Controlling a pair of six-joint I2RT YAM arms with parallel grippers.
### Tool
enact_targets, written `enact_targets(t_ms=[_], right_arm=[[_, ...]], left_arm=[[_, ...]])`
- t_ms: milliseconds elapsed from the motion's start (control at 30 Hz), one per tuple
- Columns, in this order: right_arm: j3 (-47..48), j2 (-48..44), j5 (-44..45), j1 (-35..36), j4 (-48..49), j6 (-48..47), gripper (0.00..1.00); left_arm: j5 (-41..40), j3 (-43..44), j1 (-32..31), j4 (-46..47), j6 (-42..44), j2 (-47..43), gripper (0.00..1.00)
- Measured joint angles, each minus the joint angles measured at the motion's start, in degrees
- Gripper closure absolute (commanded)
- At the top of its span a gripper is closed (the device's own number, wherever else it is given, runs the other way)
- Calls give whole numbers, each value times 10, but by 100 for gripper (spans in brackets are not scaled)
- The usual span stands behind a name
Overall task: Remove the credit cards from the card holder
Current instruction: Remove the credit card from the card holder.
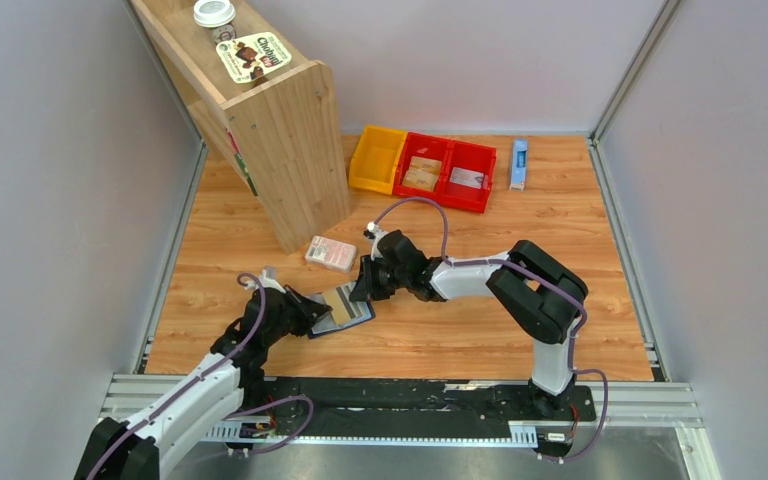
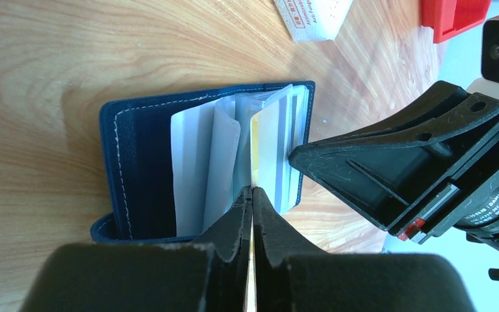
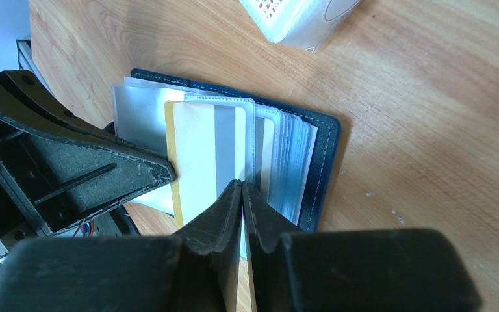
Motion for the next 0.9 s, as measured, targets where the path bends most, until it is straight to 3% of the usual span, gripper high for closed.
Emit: enact_targets(t_ms=[300, 500, 900], right_arm=[[0, 3, -6, -3, 3, -1, 87], [0, 3, -9, -5, 4, -2, 87], [0, 3, -10, -6, 4, -2, 87]], left_arm=[[-23, 0, 3, -45, -30, -12, 80], [-30, 0, 3, -49, -39, -15, 63], [-30, 0, 3, 0, -32, -47, 55]])
